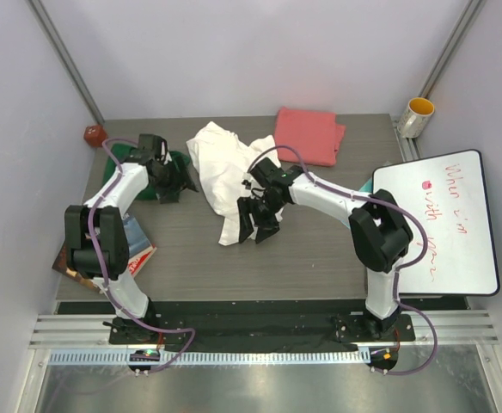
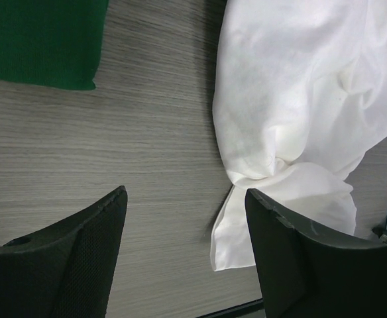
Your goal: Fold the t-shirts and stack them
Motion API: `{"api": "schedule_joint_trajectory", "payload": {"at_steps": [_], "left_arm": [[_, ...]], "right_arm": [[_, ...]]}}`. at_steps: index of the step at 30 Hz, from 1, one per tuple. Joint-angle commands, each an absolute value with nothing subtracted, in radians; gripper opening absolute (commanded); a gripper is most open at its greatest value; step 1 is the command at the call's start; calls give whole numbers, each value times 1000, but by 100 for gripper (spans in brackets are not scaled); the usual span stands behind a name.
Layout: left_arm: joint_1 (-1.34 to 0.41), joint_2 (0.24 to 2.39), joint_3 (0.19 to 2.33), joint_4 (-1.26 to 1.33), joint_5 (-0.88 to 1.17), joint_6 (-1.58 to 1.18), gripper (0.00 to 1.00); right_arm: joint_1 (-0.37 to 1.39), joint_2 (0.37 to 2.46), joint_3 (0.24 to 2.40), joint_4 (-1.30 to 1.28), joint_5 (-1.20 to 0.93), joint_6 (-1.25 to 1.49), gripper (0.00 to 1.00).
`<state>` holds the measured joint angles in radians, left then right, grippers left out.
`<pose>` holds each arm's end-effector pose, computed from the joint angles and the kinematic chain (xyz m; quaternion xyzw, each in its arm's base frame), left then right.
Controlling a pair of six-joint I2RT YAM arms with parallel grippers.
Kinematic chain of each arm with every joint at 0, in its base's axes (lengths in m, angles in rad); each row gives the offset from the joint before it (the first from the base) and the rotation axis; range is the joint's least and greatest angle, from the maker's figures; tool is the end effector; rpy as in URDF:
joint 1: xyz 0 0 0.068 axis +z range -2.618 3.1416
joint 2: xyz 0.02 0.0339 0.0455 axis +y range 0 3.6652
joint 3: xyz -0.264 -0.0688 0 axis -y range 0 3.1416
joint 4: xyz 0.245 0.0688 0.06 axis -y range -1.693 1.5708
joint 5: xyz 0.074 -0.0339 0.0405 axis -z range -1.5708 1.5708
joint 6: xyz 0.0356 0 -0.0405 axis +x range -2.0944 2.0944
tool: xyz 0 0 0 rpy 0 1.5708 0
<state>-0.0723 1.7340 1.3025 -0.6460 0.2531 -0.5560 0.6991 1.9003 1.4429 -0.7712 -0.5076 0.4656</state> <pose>0.3603 -0.0350 0.2305 -0.2005 0.9414 -0.1912 0.1925 0.2851 0.2623 0.2099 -0.1536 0.9424 0.2973 0.0016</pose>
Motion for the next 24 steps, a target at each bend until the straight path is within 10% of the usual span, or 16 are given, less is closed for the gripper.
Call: {"api": "schedule_joint_trajectory", "payload": {"at_steps": [1, 24], "left_arm": [[-63, 1680, 1279, -623, 242, -525, 72], [-57, 1618, 1160, -565, 249, -517, 72]], "right_arm": [[752, 1948, 1503, -723, -479, 505, 63], [815, 2036, 1542, -611, -327, 689, 65]]}}
